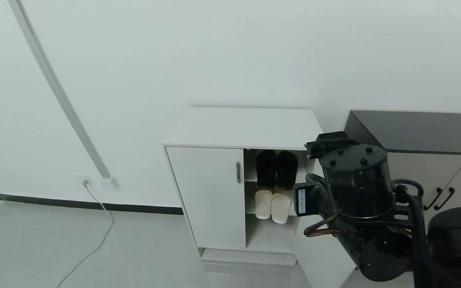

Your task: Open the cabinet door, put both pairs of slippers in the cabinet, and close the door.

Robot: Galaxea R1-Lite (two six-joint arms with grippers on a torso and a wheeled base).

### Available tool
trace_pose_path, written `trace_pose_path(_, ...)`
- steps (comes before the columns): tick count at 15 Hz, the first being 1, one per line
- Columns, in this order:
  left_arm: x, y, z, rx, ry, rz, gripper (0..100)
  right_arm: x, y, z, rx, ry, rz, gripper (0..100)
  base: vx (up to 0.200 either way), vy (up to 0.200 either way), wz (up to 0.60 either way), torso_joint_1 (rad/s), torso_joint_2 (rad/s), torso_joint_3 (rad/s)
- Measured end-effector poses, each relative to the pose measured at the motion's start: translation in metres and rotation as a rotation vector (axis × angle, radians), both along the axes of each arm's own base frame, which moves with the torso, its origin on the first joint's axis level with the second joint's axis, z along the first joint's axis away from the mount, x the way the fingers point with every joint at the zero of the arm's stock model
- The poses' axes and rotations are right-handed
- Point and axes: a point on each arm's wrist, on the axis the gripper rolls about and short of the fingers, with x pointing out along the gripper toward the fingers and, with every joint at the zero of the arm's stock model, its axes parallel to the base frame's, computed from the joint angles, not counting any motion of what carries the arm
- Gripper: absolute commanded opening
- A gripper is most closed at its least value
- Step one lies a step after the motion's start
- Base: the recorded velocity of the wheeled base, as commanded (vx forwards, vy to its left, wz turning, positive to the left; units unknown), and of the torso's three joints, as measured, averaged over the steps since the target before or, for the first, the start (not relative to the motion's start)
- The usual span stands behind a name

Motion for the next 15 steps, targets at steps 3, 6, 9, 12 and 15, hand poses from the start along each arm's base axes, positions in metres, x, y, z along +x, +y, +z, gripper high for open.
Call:
trace_pose_path(3,0.0,0.0,0.0,0.0,0.0,-0.001,0,0.001,0.0,-0.001,-0.001,0.001,-0.003,0,0.0,0.0,-0.4,0.0,0.0,0.003)
trace_pose_path(6,0.0,0.0,0.0,0.0,0.0,0.0,0,0.008,-0.005,0.0,-0.002,-0.004,-0.027,0,0.0,0.0,0.0,0.0,0.0,0.0)
trace_pose_path(9,0.0,0.0,0.0,0.002,0.0,0.0,0,0.032,-0.021,0.003,0.027,-0.021,-0.048,0,0.0,0.0,0.0,0.0,0.0,0.0)
trace_pose_path(12,0.0,0.0,0.0,0.003,0.0,-0.001,0,0.061,-0.041,0.01,0.061,-0.025,-0.08,0,-0.067,0.0,0.0,-0.001,0.0,0.001)
trace_pose_path(15,0.0,0.0,0.0,0.003,0.0,-0.001,0,0.084,-0.054,0.009,0.076,-0.026,-0.123,0,-0.2,0.0,0.0,0.004,0.01,0.004)
